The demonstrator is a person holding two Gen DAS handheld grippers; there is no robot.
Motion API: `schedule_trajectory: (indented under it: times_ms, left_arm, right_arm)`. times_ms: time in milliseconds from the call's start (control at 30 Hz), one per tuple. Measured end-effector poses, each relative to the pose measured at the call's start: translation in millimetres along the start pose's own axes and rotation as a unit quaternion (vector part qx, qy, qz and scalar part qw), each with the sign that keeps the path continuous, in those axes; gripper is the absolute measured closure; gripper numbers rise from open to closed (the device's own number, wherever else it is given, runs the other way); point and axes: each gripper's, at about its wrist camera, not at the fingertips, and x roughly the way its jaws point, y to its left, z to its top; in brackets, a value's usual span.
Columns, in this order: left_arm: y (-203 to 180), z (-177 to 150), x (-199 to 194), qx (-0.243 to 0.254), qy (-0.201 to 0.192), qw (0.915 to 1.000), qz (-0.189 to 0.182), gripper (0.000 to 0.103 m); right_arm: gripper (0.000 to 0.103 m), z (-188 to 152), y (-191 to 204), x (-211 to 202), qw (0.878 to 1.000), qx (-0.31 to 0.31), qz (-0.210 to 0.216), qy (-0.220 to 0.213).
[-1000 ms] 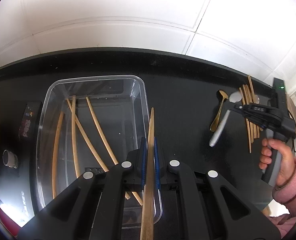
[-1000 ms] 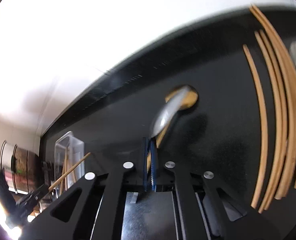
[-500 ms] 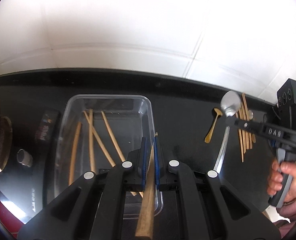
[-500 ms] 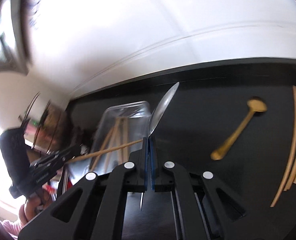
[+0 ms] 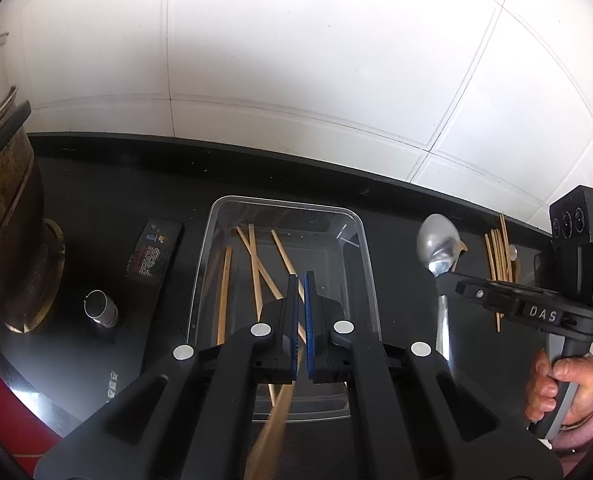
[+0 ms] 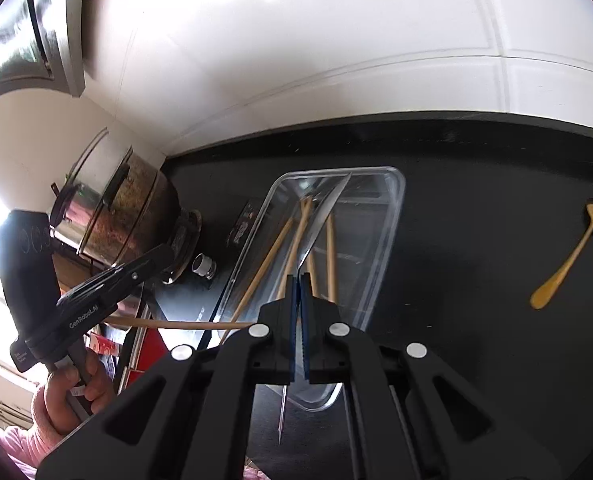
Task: Organize utensils
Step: 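Carry the silver spoon in right tool over the container beside the left tool, then open both tools to drop the chopstick and silver spoon into the container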
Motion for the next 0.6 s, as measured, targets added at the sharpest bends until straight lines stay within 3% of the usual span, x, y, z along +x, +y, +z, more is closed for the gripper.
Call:
schedule_trajectory:
  times_ms: [167, 233, 300, 333, 367, 400, 500, 600]
  left_arm:
    - [8, 5, 4, 0.005, 0.0, 0.9998, -0.017, 0.101]
    - [14, 9, 6, 0.003, -0.001, 0.9999, -0.012, 0.09]
    - [19, 12, 5, -0.004, -0.006, 1.0, 0.006, 0.006]
    - [21, 12, 2, -0.007, -0.022, 0.9996, 0.019, 0.008]
    - [22, 12, -1, -0.004, -0.032, 0.9992, 0.025, 0.006]
    - [23, 12, -1, 0.001, -0.033, 0.9991, 0.027, 0.006]
    - [27, 10, 2, 0.003, -0.024, 0.9987, 0.045, 0.006]
    - [30, 9, 6, -0.011, -0.016, 0.9991, 0.037, 0.006]
  right_arm:
    - [0.1, 2, 21, 19, 1.0, -0.01, -0.006, 0.013]
    - [0.099, 7, 29, 30, 0.999, -0.021, -0.032, 0.02]
    - [0.091, 12, 35, 44, 0.995, -0.045, -0.07, 0.047]
    - [0.058, 13, 39, 48, 0.991, -0.068, -0.103, 0.05]
    - [0.013, 12, 41, 46, 0.988, -0.08, -0.121, 0.042]
    - [0.005, 10, 44, 40, 0.985, -0.096, -0.141, 0.019]
    - [0.006, 4, 41, 25, 0.974, -0.132, -0.183, -0.002]
    - [0.006, -5, 18, 7, 0.967, -0.128, -0.219, -0.008]
